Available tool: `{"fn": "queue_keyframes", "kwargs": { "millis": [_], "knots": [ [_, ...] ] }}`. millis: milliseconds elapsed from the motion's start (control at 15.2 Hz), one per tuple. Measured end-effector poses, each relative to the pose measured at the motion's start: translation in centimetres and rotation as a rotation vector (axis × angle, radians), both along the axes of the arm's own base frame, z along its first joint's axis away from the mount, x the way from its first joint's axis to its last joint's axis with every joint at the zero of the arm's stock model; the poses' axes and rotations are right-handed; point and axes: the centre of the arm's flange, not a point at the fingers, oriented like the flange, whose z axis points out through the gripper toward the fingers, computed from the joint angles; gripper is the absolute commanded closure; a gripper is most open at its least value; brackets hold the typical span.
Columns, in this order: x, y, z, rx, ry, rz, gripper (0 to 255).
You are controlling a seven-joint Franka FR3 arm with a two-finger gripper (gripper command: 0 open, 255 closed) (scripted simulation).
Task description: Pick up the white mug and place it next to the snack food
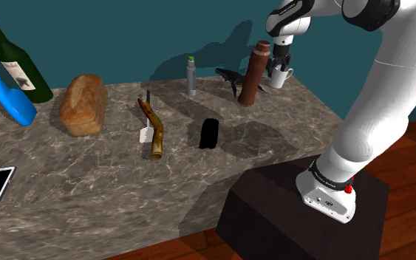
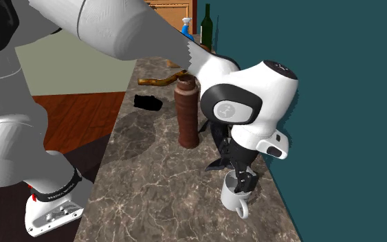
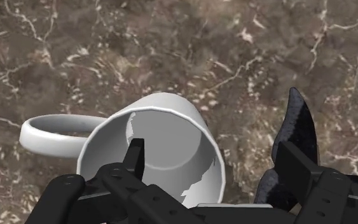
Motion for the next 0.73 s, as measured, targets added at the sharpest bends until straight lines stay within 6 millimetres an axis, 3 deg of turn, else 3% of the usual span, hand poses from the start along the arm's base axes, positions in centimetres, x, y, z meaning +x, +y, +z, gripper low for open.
{"fn": "queue_keyframes", "kwargs": {
  "millis": [132, 198, 726],
  "knots": [
    [0.00, 0.00, -0.02, 0.000, 0.000, 0.000, 0],
    [0.00, 0.00, -0.02, 0.000, 0.000, 0.000, 255],
    [0.00, 0.00, -0.02, 0.000, 0.000, 0.000, 255]
  ]
}}
